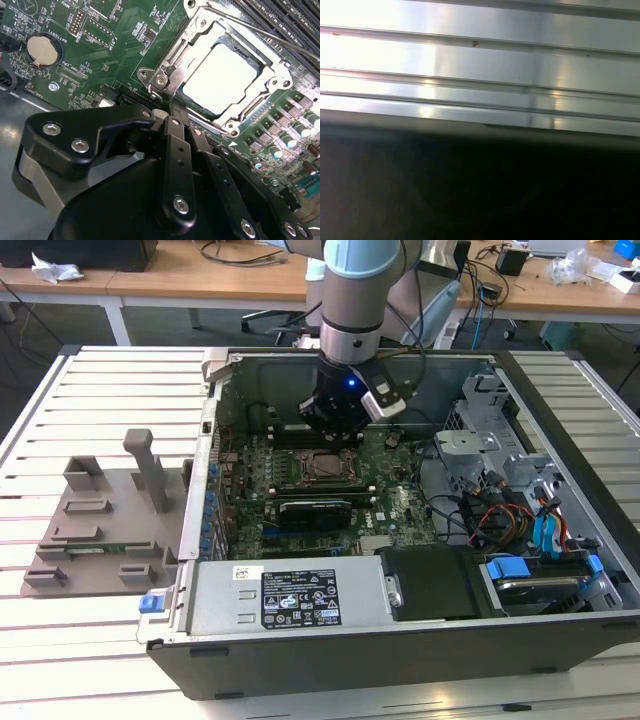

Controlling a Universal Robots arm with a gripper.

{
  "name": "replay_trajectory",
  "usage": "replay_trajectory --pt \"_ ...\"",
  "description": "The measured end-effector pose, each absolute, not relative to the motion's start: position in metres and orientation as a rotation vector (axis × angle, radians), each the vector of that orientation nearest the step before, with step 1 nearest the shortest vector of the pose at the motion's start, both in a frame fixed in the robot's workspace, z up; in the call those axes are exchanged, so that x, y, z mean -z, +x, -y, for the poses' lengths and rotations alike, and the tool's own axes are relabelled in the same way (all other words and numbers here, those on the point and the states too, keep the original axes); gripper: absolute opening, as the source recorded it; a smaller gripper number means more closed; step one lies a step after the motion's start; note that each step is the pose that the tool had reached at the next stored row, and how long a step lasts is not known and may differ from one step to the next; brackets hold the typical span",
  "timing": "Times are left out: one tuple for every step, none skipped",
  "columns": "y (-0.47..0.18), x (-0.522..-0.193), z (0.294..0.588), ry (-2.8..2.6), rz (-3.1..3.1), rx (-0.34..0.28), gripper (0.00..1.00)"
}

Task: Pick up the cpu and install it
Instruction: 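Install the first cpu locking lever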

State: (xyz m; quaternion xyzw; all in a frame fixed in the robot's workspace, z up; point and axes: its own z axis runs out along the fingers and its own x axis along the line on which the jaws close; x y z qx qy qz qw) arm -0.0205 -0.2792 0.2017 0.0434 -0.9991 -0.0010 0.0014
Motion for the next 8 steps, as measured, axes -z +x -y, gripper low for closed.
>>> replay_trajectory --pt "-0.0204 -0.2016 0.2792 0.136 3.136 0.004 0.11" --pt "-0.0204 -0.2016 0.2792 0.136 3.136 0.006 0.11" --pt "-0.0204 -0.2017 0.2792 0.136 3.136 0.009 0.11" --pt "-0.0203 -0.2017 0.2792 0.137 3.136 0.013 0.11" --pt "-0.0203 -0.2014 0.2791 0.136 3.137 0.029 0.11" --pt "-0.0203 -0.2016 0.2792 0.136 3.137 0.043 0.11" --pt "-0.0203 -0.2015 0.2791 0.136 3.137 0.057 0.11" --pt "-0.0203 -0.2015 0.2792 0.136 3.137 0.068 0.11"
